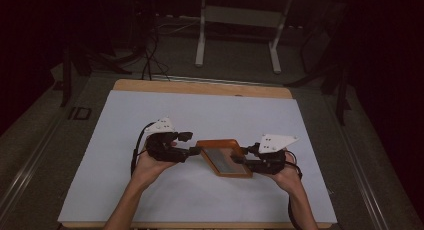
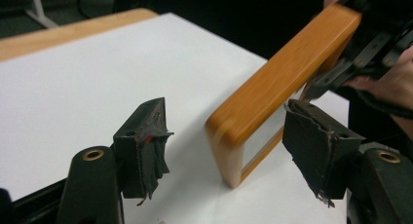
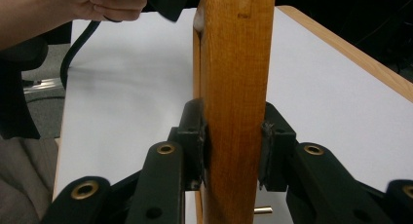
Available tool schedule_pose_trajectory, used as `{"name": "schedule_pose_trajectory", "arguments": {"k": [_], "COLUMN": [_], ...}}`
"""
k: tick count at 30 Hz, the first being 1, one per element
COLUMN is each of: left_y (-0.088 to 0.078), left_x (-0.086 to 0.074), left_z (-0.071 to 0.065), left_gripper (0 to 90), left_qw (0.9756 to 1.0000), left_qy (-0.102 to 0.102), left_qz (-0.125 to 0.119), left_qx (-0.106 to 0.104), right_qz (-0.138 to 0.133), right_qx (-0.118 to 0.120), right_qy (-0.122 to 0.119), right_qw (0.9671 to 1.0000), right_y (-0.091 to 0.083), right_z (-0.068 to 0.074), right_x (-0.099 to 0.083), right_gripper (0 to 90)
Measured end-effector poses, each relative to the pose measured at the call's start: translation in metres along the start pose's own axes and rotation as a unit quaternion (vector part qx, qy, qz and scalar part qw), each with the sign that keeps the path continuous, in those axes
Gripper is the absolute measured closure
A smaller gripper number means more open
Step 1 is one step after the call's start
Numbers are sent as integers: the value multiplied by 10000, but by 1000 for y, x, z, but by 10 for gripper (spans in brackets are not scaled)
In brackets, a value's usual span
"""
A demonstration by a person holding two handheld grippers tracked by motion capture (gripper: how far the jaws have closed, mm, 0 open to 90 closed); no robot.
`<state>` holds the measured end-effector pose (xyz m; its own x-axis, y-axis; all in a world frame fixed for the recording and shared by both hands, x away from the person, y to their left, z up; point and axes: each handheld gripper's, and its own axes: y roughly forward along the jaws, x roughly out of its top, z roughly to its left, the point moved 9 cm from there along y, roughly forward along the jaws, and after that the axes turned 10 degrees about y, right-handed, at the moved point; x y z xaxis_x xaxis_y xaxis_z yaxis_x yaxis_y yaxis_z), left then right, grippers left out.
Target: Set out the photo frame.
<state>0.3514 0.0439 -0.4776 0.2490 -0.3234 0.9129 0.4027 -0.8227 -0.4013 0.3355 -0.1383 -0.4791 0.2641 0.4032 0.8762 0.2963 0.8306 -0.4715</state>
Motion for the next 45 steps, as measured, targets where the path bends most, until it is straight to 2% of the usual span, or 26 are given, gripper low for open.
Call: {"name": "schedule_pose_trajectory", "arguments": {"k": [5,9,12,19,23,27,28,31,36,40,45], "left_y": [11,26,36,51,61,66,68,71,76,75,75], "left_x": [-5,-12,-15,-19,-23,-25,-27,-29,-29,-29,-27], "left_z": [0,-5,-9,-15,-20,-23,-24,-28,-32,-34,-37], "left_gripper": [322,317,317,304,312,355,355,436,501,533,574], "left_qw": [10000,9993,9988,9980,9972,9970,9963,9958,9947,9951,9963], "left_qy": [35,157,205,207,299,346,390,460,591,564,562], "left_qz": [72,285,338,413,523,563,663,710,798,730,574], "left_qx": [-24,-160,-286,-428,-439,-409,-393,-355,-276,-345,-293], "right_qz": [-5,-2,-11,-27,-23,-3,12,168,278,380,462], "right_qx": [-17,-25,-25,-55,-72,-102,-139,-261,-285,-295,-346], "right_qy": [18,-18,-16,27,26,31,30,-12,-10,-1,55], "right_qw": [10000,10000,10000,10000,10000,9999,9999,9995,9992,9988,9983], "right_y": [-2,-2,-3,-4,-4,-5,-6,-9,-11,-13,-15], "right_z": [-1,-1,-2,-3,-4,-5,-7,-9,-10,-12,-16], "right_x": [-2,-2,-3,-4,-5,-5,-6,-8,-11,-13,-16], "right_gripper": [685,685,685,684,684,683,682,680,679,673,641]}}
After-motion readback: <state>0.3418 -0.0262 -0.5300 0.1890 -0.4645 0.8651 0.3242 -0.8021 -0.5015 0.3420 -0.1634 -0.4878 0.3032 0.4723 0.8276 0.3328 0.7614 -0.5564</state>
